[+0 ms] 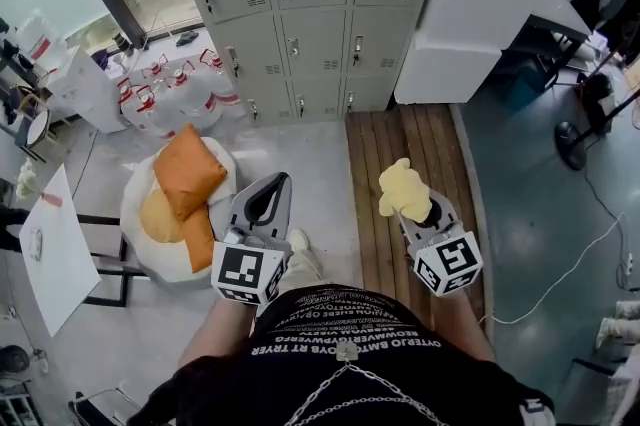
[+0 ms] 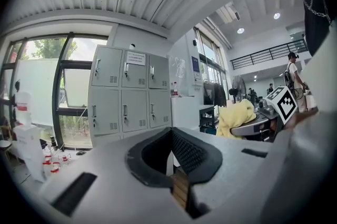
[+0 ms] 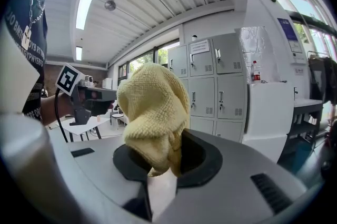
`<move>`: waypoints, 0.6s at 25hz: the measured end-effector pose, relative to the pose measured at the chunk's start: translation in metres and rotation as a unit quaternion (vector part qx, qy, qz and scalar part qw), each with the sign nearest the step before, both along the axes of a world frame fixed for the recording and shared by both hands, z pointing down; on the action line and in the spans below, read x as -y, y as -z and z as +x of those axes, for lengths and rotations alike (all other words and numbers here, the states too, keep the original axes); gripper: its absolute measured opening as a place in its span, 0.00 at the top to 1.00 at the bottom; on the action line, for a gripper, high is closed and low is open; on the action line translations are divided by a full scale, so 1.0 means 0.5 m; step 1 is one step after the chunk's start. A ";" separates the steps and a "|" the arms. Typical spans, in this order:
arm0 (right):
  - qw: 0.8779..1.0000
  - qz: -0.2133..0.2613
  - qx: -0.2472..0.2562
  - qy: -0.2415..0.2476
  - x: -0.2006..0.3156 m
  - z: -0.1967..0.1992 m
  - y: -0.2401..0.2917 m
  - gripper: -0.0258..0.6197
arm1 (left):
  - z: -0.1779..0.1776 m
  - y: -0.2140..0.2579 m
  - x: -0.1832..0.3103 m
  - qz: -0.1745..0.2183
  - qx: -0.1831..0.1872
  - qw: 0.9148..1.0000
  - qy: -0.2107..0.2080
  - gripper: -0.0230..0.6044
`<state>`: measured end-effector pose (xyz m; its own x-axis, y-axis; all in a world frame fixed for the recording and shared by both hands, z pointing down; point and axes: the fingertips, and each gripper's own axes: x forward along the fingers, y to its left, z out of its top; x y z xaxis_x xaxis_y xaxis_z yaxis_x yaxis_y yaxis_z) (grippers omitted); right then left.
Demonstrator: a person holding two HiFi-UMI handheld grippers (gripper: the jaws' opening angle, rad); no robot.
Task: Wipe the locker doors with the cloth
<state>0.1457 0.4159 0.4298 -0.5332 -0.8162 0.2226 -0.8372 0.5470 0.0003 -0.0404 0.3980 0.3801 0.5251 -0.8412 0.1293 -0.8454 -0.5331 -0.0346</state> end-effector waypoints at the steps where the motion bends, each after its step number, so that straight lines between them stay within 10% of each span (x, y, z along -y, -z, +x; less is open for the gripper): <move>1: 1.000 0.001 0.000 0.003 0.013 -0.009 0.001 0.84 | -0.002 -0.004 0.014 -0.002 -0.002 1.000 -0.004 0.95; 15: 1.000 -0.009 -0.004 0.011 0.234 -0.129 0.002 0.84 | -0.100 -0.024 0.243 -0.006 -0.003 1.000 -0.010 0.96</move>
<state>0.0814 0.2989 0.4290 -0.5496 -0.7996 0.2420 -0.8245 0.5659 -0.0030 -0.0902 0.2767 0.3923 0.5418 -0.8294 0.1362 -0.8352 -0.5494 -0.0237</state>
